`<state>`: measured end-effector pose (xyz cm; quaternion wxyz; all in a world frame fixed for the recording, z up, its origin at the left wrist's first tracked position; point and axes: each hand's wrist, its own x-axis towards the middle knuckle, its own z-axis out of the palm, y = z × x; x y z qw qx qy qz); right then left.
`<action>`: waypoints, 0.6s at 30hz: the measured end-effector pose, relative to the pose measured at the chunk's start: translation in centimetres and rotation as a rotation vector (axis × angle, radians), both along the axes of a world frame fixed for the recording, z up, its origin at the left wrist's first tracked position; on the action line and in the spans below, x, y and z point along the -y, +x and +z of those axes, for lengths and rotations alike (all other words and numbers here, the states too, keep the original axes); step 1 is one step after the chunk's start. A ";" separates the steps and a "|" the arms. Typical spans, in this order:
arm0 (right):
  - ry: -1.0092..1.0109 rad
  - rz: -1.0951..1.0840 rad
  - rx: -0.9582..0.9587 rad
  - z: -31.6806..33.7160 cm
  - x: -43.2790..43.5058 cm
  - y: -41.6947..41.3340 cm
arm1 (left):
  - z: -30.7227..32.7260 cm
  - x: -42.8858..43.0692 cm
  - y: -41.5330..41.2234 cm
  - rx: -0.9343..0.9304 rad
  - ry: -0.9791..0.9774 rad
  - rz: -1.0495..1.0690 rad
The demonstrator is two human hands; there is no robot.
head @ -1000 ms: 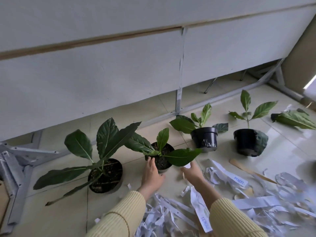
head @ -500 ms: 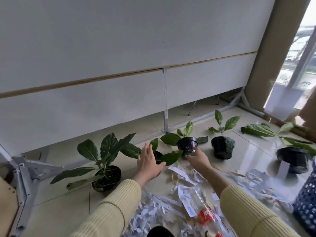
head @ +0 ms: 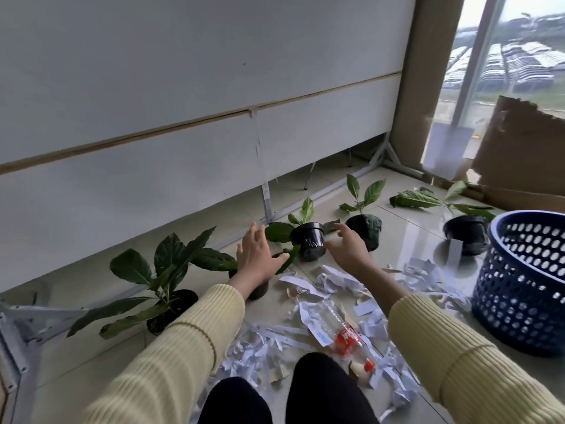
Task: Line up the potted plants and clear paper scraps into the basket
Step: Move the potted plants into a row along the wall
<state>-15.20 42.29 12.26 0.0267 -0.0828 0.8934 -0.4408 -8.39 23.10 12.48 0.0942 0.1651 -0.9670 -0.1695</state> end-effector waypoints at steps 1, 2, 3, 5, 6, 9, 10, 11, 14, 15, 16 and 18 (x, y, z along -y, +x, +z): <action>-0.002 -0.009 0.004 -0.2 -0.2 0.3 | -0.2 -0.4 -0.1 0.003 0.004 -0.008; -0.003 -0.015 0.007 -0.3 -0.3 0.5 | -0.3 -0.7 -0.2 0.008 0.012 -0.017; -0.004 -0.019 0.010 -0.3 -0.4 0.6 | -0.3 -0.9 -0.4 0.013 0.020 -0.027; -0.015 -0.023 0.018 -0.2 -0.6 0.7 | -0.5 -1.4 -0.7 0.028 0.031 -0.048; -0.020 -0.026 0.023 -0.1 -0.7 0.8 | -0.6 -1.6 -0.9 0.037 0.033 -0.059; -0.010 -0.039 0.017 0.1 -1.3 1.0 | -1.1 -2.4 -1.8 0.048 0.036 -0.084; -0.007 -0.042 0.013 0.1 -1.6 1.1 | -1.2 -2.7 -2.2 0.051 0.046 -0.092; -0.006 -0.044 0.012 0.1 -2.0 1.2 | -1.3 -3.1 -2.6 0.052 0.058 -0.100; 0.004 -0.044 0.013 -0.1 -3.1 0.6 | -1.7 -4.5 -4.0 0.050 0.074 -0.130; 0.016 -0.044 0.012 -0.2 -3.5 0.2 | -1.7 -5.0 -4.6 0.046 0.082 -0.139; 0.033 -0.044 0.012 -0.3 -3.9 -0.2 | -1.8 -5.5 -5.2 0.041 0.096 -0.146; 0.060 -0.048 0.020 -0.6 -4.4 -1.5 | -1.8 -6.2 -6.7 0.026 0.155 -0.148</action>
